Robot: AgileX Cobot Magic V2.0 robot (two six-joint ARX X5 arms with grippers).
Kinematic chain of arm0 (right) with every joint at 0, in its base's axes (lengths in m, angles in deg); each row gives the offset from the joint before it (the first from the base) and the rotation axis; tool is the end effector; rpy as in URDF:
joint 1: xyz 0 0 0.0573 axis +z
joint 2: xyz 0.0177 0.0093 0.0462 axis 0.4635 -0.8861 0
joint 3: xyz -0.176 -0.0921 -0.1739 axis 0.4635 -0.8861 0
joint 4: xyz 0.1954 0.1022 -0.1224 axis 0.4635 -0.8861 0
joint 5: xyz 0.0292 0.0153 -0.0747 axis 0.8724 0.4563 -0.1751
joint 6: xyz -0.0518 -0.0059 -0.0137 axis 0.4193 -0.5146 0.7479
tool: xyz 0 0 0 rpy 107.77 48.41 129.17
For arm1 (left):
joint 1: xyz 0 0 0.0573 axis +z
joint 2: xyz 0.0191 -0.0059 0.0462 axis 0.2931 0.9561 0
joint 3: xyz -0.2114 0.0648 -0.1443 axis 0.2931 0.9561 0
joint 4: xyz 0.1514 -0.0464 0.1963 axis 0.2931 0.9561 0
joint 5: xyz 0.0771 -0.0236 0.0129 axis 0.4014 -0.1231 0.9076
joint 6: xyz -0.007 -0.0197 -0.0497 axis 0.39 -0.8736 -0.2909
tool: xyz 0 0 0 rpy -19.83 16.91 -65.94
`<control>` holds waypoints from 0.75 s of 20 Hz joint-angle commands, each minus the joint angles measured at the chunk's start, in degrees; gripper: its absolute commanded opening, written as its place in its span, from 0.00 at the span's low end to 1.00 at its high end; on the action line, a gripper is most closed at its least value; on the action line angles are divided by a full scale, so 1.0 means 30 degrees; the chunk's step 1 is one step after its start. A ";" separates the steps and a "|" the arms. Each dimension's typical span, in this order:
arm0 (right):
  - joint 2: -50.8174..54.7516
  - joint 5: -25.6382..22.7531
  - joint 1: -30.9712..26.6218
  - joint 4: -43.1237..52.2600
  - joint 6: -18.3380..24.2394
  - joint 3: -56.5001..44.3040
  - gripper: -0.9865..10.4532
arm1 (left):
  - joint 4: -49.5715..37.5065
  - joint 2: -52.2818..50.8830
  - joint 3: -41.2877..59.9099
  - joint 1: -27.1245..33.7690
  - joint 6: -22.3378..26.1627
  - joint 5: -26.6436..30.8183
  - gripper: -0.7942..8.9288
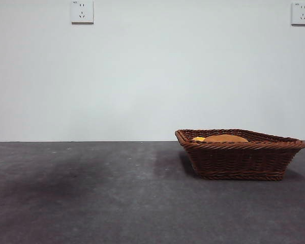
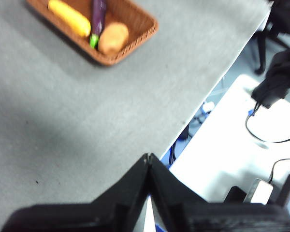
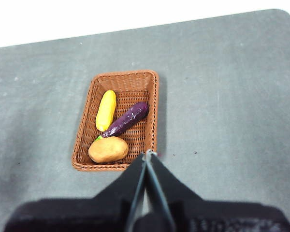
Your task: Help me put the vegetables on the table into the basket
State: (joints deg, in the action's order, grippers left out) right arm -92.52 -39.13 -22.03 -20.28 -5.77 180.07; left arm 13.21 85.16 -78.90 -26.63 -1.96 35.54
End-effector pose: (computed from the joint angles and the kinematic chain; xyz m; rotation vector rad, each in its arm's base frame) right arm 0.0676 0.0073 0.4723 0.1191 0.5801 0.0777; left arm 0.0724 -0.0766 0.4224 0.1767 0.7933 -0.8744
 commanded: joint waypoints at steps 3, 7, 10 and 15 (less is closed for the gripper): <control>-0.1078 -0.0692 0.0022 -0.0495 -0.0189 -0.0080 0.09 | -0.0168 0.1217 0.0197 0.2601 0.0277 -0.0051 0.08; -0.2572 -0.0852 0.0022 -0.0495 -0.0189 -0.0080 0.09 | -0.1632 0.0743 0.0474 0.6368 0.3708 -0.2295 0.08; -0.4102 -0.0852 0.0022 -0.0495 -0.0189 -0.0080 0.09 | -0.4532 -0.0976 0.2987 0.9588 0.7009 -0.1967 0.08; -0.6768 -0.0852 0.0022 -0.0488 -0.0189 -0.0080 0.09 | -1.5613 -0.6972 1.3886 1.3355 0.6513 -0.1967 0.08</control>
State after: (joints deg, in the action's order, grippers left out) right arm -112.89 -41.63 -22.03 -20.30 -5.90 180.07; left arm -28.82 65.60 -41.70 13.04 18.49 29.68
